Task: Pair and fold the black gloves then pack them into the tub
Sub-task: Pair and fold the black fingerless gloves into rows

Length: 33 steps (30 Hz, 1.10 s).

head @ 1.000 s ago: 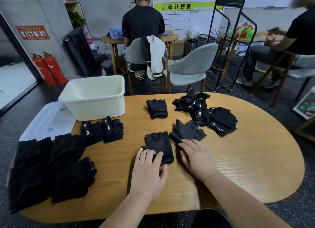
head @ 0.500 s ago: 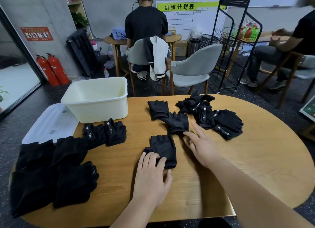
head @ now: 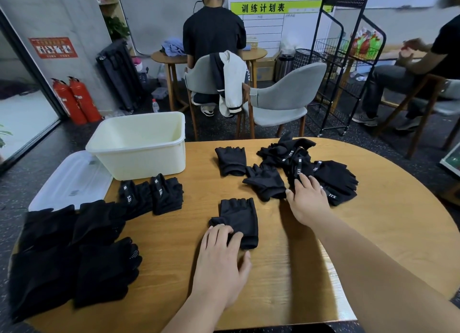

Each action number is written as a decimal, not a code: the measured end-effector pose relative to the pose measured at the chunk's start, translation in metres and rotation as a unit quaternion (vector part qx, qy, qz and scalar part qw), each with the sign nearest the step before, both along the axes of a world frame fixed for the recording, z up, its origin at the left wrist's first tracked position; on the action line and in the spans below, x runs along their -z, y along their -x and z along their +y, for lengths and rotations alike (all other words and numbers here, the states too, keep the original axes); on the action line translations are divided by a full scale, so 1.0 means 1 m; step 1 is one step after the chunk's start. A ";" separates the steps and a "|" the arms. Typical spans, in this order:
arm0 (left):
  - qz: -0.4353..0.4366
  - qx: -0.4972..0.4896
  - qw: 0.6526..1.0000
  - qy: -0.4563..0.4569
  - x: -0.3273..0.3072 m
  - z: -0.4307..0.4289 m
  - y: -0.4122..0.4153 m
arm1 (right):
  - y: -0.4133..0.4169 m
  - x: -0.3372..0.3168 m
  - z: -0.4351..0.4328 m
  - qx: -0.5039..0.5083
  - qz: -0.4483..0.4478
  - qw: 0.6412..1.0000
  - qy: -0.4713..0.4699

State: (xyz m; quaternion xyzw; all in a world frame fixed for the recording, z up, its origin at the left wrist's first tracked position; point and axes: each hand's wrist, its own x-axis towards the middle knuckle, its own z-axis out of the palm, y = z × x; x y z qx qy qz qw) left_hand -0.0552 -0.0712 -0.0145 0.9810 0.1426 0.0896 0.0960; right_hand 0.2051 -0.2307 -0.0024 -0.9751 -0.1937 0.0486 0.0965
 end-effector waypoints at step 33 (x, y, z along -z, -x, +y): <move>-0.031 0.054 0.998 0.008 0.008 0.000 0.004 | 0.111 0.029 -0.040 0.119 -0.203 0.972 -0.013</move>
